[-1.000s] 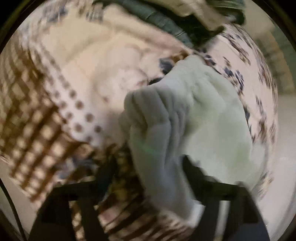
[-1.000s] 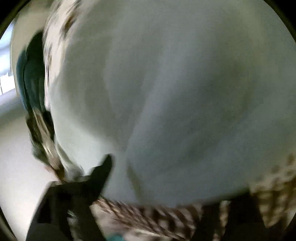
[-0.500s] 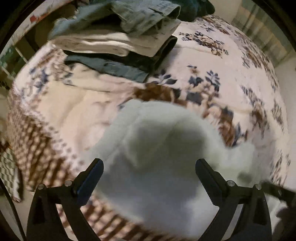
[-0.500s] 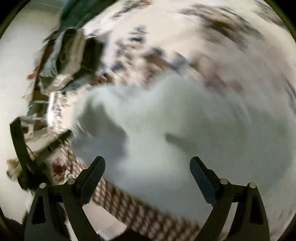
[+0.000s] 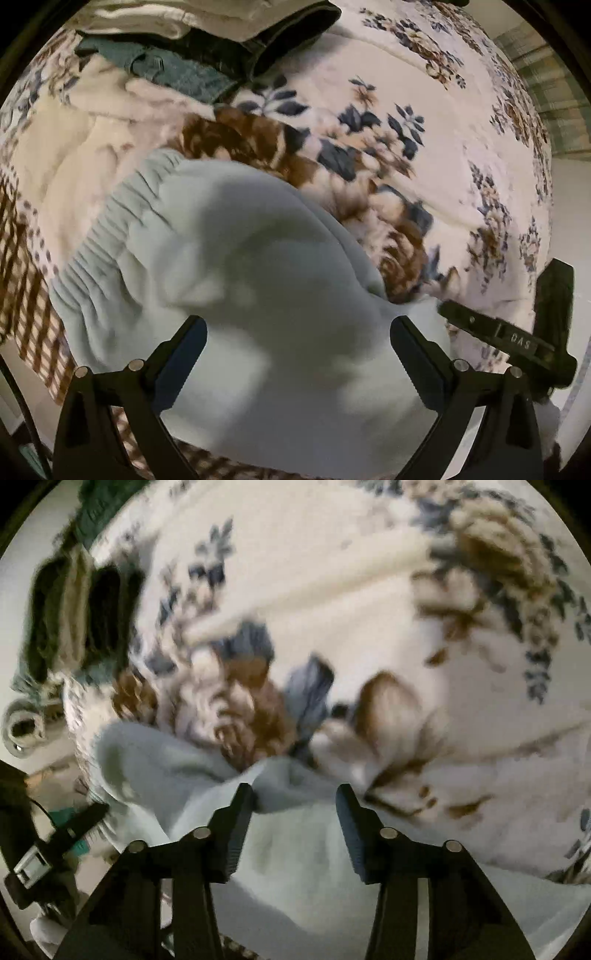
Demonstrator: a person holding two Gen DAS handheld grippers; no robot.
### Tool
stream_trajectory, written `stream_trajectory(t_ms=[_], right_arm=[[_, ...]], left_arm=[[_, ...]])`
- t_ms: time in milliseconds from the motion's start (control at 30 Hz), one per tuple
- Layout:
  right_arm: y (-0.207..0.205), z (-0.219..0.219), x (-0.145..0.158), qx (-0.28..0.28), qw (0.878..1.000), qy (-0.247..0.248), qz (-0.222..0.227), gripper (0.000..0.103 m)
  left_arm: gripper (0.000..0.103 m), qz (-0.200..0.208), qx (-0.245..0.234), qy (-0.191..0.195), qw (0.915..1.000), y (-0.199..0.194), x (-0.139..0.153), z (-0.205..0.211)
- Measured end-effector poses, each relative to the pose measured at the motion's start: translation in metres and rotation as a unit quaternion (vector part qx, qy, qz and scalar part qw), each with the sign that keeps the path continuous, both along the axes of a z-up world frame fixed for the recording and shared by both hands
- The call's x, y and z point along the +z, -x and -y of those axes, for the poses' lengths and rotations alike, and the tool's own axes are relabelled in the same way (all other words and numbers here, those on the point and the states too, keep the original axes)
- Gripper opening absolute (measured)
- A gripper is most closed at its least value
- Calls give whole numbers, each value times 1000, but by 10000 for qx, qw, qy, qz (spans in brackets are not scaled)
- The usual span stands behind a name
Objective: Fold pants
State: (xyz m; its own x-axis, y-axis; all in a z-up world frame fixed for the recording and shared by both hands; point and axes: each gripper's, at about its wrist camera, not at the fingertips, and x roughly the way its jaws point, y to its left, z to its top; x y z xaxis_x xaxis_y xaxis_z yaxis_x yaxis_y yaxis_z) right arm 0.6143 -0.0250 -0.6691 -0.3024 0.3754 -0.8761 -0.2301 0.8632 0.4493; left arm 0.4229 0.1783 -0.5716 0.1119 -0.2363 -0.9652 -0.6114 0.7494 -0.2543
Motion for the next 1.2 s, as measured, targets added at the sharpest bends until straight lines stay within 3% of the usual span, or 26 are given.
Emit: stream_trajectory(t_ms=[67, 167, 233, 333, 600, 833, 867, 900, 1000, 1100, 1200], right_arm=[[-3, -3, -12, 13, 9990, -312, -333, 65], [-1, -15, -34, 319, 9954, -634, -639, 63], [11, -23, -26, 619, 9953, -668, -338, 27], [30, -16, -12, 664, 9946, -781, -166, 19], [90, 46, 57, -24, 9865, -1572, 452, 14], [138, 50, 55, 115, 9804, -1957, 190, 9], [143, 50, 52, 179, 9805, -1950, 159, 9], [145, 50, 50, 228, 9816, -1891, 131, 9], [140, 54, 41, 204, 9809, -1930, -131, 9], [120, 63, 42, 92, 9774, -2095, -278, 14], [95, 66, 39, -32, 9755, -2154, -446, 61]], left_arm=[[101, -216, -158, -152, 9995, -7, -5, 8], [101, -352, -170, -153, 9991, -17, -12, 13], [101, -412, -61, 42, 9991, -24, -17, 13], [101, -574, 143, 362, 9976, -29, -24, 12], [101, -1132, 737, 1105, 9847, -34, -50, 16], [100, -1835, 887, 1207, 9715, -14, -90, 28], [88, -1744, 950, 1191, 9728, -10, -93, 28], [65, -1685, 919, 1082, 9754, -7, -94, 28], [44, -1352, 887, 968, 9821, 3, -89, 27], [41, -1206, 1027, 1116, 9811, 15, -86, 22], [41, -1170, 1149, 1246, 9786, 20, -85, 19]])
